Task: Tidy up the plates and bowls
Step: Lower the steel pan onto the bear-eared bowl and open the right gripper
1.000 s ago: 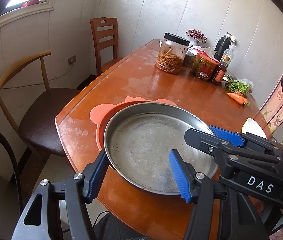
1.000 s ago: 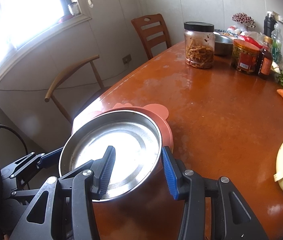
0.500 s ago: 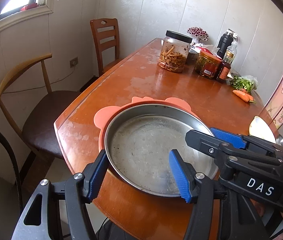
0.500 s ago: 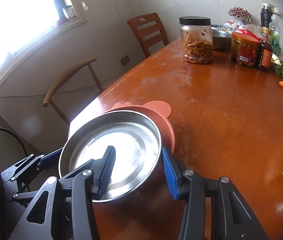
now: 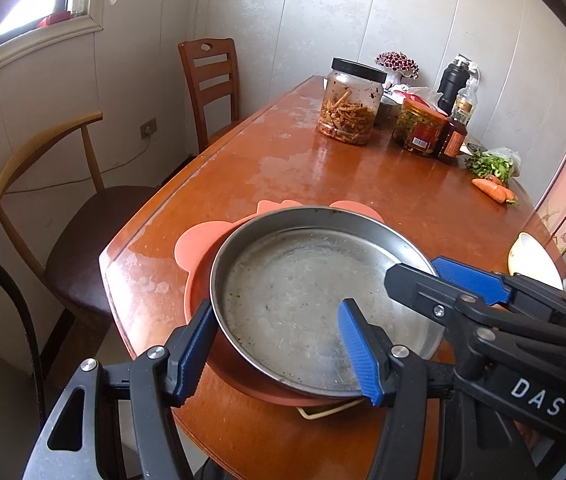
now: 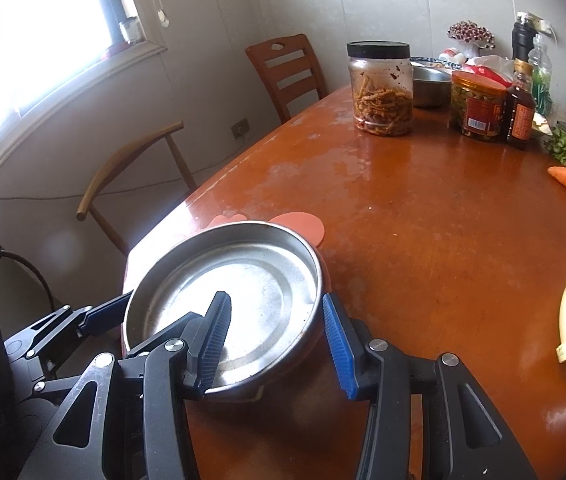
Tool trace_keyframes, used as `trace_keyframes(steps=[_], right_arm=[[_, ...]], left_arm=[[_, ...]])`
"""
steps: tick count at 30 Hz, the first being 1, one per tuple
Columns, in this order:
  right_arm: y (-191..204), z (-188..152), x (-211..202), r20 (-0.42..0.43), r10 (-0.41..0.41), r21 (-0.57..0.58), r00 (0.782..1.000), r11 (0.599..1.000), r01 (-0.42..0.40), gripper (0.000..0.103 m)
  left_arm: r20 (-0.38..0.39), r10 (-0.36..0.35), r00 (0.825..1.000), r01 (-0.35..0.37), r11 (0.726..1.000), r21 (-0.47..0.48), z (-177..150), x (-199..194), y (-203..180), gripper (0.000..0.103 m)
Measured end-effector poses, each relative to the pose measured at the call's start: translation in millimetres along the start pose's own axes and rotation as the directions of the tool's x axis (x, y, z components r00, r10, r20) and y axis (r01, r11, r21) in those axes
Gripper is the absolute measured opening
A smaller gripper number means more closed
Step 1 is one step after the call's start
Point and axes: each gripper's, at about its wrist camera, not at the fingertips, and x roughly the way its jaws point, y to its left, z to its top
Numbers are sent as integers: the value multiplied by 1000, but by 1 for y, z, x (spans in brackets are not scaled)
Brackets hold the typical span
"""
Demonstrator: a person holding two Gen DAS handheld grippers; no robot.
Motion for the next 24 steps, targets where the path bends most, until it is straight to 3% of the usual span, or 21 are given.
trace_keyframes(steps=[14,24], right_arm=[[-6,-1,-11,16,-19,24,1000,1000,19,50],[-6,-1,-28,42,-35,37,999,999,33,57]], left_arm=[[17,24,1000,-24,1000,6,4,-5,-3,62],[25,24,999,-24,1000,1,3,-14,-2,64]])
